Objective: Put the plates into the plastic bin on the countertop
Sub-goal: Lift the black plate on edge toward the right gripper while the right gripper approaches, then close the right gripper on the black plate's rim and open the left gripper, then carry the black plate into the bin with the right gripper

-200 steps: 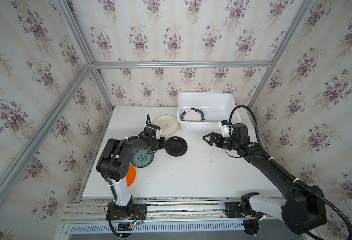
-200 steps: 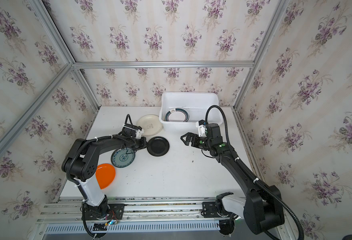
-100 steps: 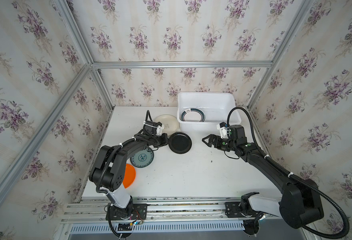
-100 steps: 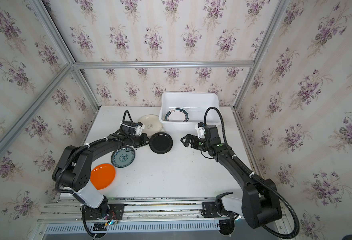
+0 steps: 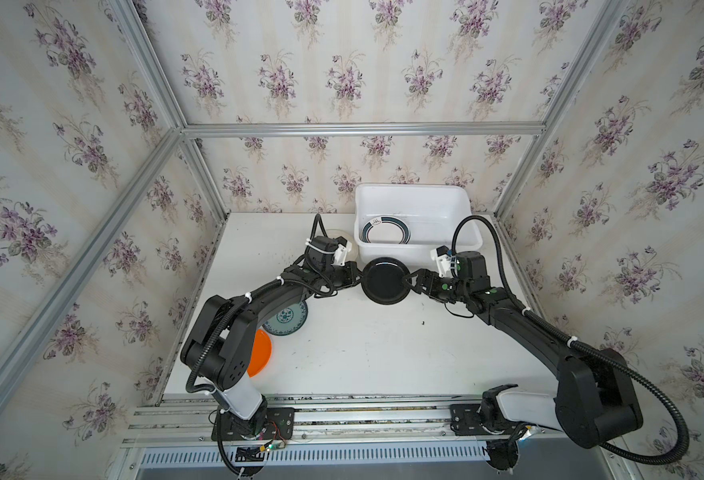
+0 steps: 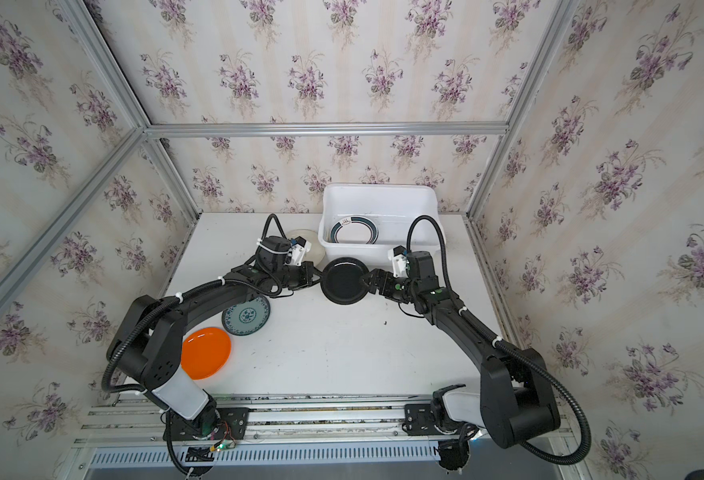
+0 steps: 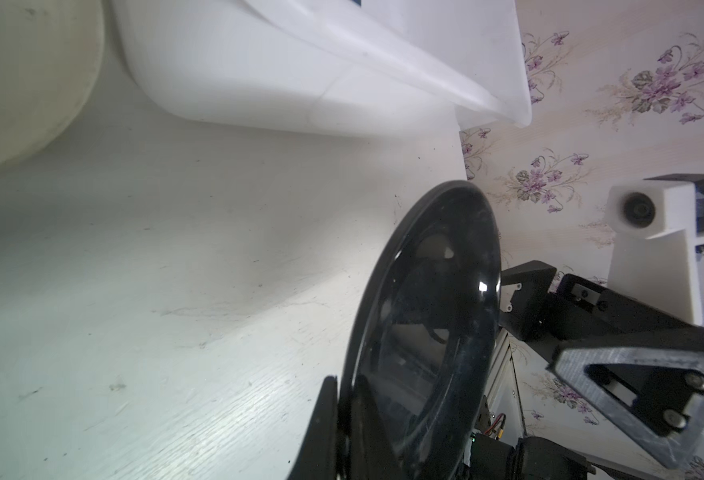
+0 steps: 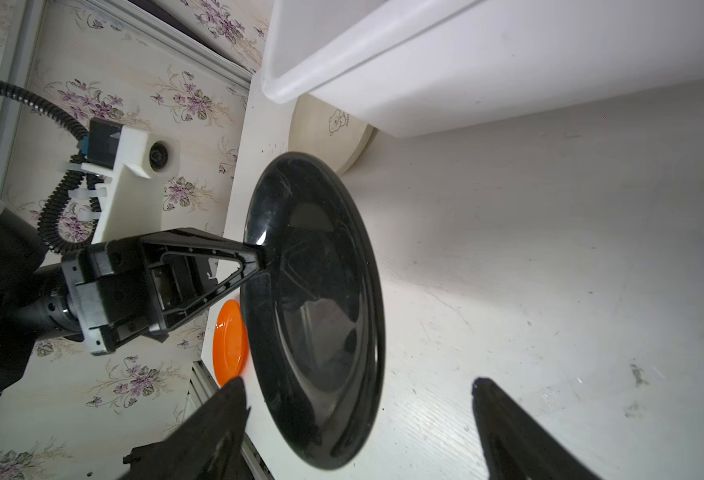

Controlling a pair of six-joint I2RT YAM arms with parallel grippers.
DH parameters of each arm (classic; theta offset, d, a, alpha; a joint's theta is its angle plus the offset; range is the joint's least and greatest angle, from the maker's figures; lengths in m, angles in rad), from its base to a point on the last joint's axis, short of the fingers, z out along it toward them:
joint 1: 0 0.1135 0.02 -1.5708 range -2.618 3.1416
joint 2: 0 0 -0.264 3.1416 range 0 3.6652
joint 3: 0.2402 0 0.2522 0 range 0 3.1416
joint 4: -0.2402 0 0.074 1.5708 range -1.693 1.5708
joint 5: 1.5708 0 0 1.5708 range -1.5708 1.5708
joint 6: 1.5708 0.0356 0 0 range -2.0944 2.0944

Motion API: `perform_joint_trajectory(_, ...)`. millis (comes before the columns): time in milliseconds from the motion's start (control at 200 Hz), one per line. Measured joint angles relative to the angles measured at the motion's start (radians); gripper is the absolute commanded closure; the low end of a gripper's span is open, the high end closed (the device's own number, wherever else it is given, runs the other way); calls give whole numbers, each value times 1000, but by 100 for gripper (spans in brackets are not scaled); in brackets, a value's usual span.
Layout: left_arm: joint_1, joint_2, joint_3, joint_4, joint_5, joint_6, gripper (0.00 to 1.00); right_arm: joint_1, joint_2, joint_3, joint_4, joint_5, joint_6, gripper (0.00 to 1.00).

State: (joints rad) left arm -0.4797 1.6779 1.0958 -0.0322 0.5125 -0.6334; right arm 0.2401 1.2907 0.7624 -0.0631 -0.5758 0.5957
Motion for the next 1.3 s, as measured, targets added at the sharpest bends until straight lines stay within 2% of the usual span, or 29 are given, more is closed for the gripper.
perform_joint_trajectory(140,-8,7,9,3,0,-11,100,0,-1,-5,5,-3,10,47)
perform_joint_trajectory(275,-19,7,9,3,-3,-14,100,0,-2,-5,9,-2,18,60)
perform_joint_trajectory(355,-24,5,9,3,-6,-14,100,0,0,-6,18,-3,37,62)
perform_joint_trajectory(425,-28,-2,8,3,-13,-13,100,0,8,-6,35,-8,43,70)
perform_joint_trajectory(630,-31,-9,3,11,-18,-9,100,-2,16,-12,49,8,79,100)
perform_joint_trajectory(750,-32,-21,1,26,-21,-2,73,-1,18,-12,38,28,77,100)
perform_joint_trajectory(795,-33,-26,-3,29,-26,6,50,-1,17,-12,39,21,78,100)
perform_joint_trajectory(820,-33,-29,-6,27,-32,5,41,0,15,-12,39,18,83,100)
perform_joint_trajectory(945,-33,-54,-23,25,-48,10,24,0,5,0,21,12,84,100)
perform_joint_trajectory(970,-33,-60,-26,26,-50,17,4,0,4,7,16,13,84,100)
perform_joint_trajectory(980,-33,-63,-27,26,-51,20,2,0,4,9,14,13,84,100)
perform_joint_trajectory(1129,-28,-115,-35,26,-66,49,0,0,-1,71,-45,34,75,100)
perform_joint_trajectory(1299,22,-145,-5,33,-81,56,0,-5,31,231,-134,62,29,100)
